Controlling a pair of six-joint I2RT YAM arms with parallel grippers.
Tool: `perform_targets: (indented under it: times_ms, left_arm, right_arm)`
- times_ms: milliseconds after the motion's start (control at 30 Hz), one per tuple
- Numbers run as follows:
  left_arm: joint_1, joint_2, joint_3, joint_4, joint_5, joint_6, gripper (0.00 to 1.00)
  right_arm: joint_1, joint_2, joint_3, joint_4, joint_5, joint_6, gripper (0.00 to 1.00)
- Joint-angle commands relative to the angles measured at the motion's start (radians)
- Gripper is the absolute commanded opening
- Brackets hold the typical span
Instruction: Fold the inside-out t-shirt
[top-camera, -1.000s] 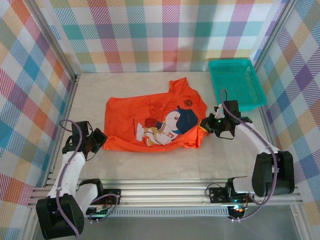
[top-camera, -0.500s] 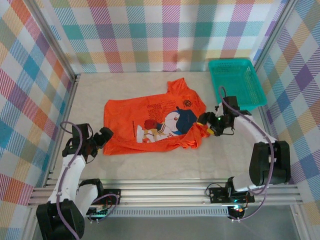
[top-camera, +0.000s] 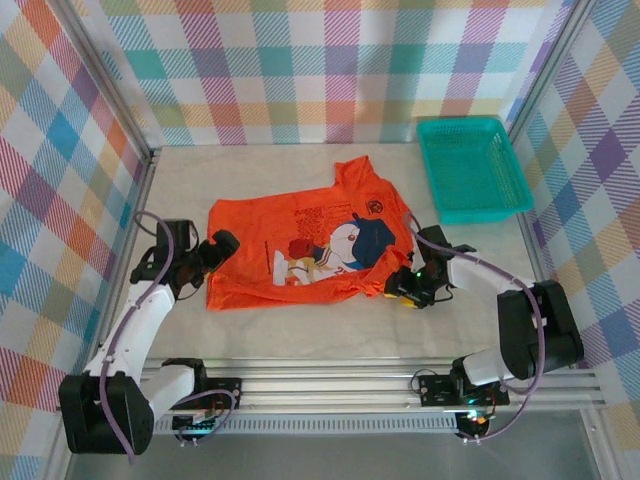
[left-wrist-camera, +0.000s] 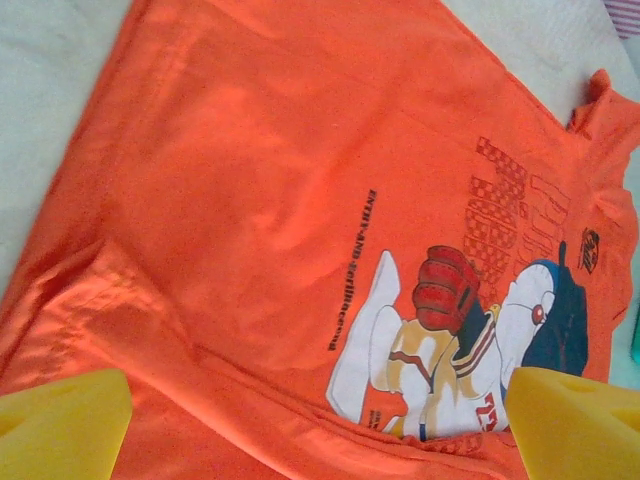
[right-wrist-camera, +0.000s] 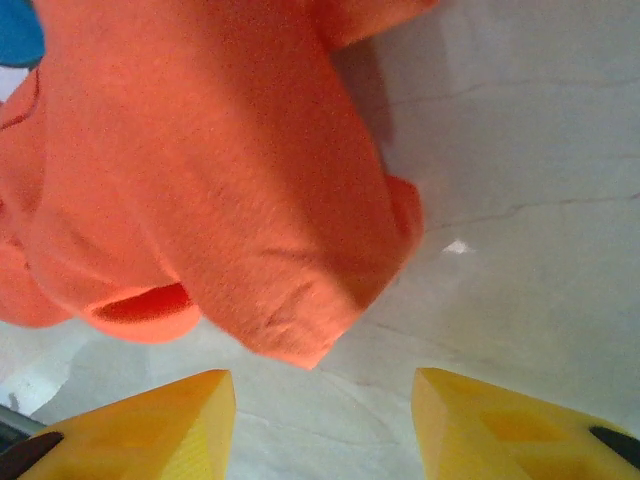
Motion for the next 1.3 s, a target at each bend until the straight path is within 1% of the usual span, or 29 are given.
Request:
perform_targets:
  times_ms: [0,67,133,167,267,333,400,500,600,667,800,867,933,1100,1267]
  left_arm:
    - [-0.032,0.03,0.055,0.016,-0.034,-0.011,0.96]
    - [-0.045,0.051,0.07,0.024,-0.039,-0.012,0.96]
    - [-0.059,0.079,0.084,0.03,-0.045,-0.014,0.96]
    - [-0.064,0.09,0.088,0.034,-0.046,-0.014,0.96]
    - [-0.08,0.124,0.105,0.04,-0.046,-0.013,0.96]
    - [-0.094,0.143,0.117,0.04,-0.05,-0.012,0.96]
    - [-0.105,0.155,0.126,0.043,-0.055,-0.011,0.96]
    - [-0.12,0.175,0.139,0.054,-0.06,-0.014,0.96]
    - [-0.136,0.211,0.16,0.075,-0.063,-0.015,0.96]
    - [-0.144,0.251,0.175,0.099,-0.063,-0.015,0.96]
    - [-0.153,0.379,0.229,0.164,-0.049,-0.027,0.96]
    - [-0.154,0.458,0.278,0.172,-0.033,-0.026,0.96]
    - [-0.155,0.537,0.336,0.15,-0.035,-0.012,0.96]
    - [-0.154,0.675,0.451,0.046,-0.102,0.058,0.98]
    - [-0.137,0.716,0.431,0.032,-0.129,0.07,0.99]
  right_arm:
    - [0.001,0.024,0.025,0.029,0.046,-0.017,0.49]
    - [0.001,0.045,0.024,0.05,0.048,-0.018,0.42]
    - [0.001,0.065,0.026,0.072,0.057,-0.016,0.31]
    - [0.0,0.071,0.028,0.079,0.058,-0.015,0.27]
    - [0.001,0.076,0.05,0.071,0.075,-0.017,0.24]
    - [0.001,0.07,0.063,0.06,0.081,-0.018,0.11]
    - [0.001,0.061,0.075,0.043,0.088,-0.021,0.0]
    - [0.001,0.035,0.088,-0.005,0.088,-0.03,0.0]
    - [0.001,-0.05,0.081,-0.099,0.072,-0.034,0.0]
    - [0.001,-0.151,0.063,-0.177,0.065,-0.029,0.0]
    - [0.001,-0.438,0.02,-0.335,0.047,0.016,0.0]
    - [0.001,-0.561,0.001,-0.37,0.008,0.053,0.0]
    - [0.001,-0.652,-0.013,-0.409,-0.02,0.094,0.0]
    - [0.001,-0.785,-0.049,-0.468,-0.057,0.152,0.0]
    - [0.001,-0.844,-0.013,-0.532,-0.094,0.163,0.0]
